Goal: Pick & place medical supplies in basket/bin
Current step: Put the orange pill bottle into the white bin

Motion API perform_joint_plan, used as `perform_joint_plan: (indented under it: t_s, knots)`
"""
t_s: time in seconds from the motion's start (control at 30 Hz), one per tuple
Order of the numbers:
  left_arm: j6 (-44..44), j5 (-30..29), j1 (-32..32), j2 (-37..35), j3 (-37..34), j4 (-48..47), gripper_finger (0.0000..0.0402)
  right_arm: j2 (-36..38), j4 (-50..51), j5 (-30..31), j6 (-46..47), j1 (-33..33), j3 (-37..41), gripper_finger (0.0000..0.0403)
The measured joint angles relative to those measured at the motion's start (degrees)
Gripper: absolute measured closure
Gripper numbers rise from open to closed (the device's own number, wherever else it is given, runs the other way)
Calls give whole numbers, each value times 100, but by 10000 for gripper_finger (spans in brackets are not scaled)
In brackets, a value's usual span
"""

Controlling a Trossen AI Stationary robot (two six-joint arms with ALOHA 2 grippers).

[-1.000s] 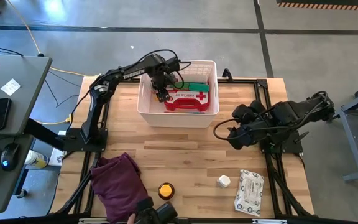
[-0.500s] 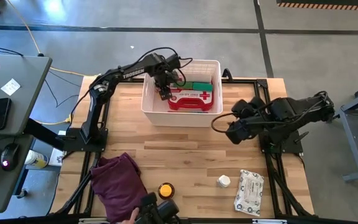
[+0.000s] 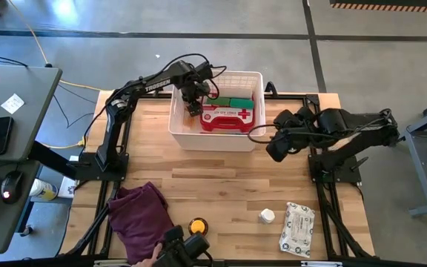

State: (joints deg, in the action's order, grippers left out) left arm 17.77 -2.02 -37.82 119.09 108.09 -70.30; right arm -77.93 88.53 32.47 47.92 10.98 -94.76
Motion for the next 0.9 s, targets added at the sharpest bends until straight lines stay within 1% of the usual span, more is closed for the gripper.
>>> perform_joint_plan:
  t_s: [0.17, 0.3, 0.43, 0.57, 0.67, 0.77, 0.9]
  knots:
    - [-3, -2, -4, 0, -2, -27, 115, 0, -7, -2, -9, -169, 0, 128]
    - [-104, -2, -2, -36, 2, -246, 115, -2, -9, -4, -42, -243, 0, 128]
    - [-135, -25, 4, -284, 7, -498, 115, -2, -90, 36, -44, -277, 0, 128]
    - [-340, 103, -4, -643, 11, -495, 115, -1, -395, 293, -55, -283, 0, 128]
    - [-652, 275, -4, -867, 11, -523, 115, -2, -656, 365, -57, -407, 0, 128]
    - [-801, 423, 25, -1001, 11, -513, 115, -2, -901, 375, -77, -633, 0, 128]
    - [-770, 474, 164, -1072, 13, -545, 115, 0, -1355, 326, -452, -986, 0, 128]
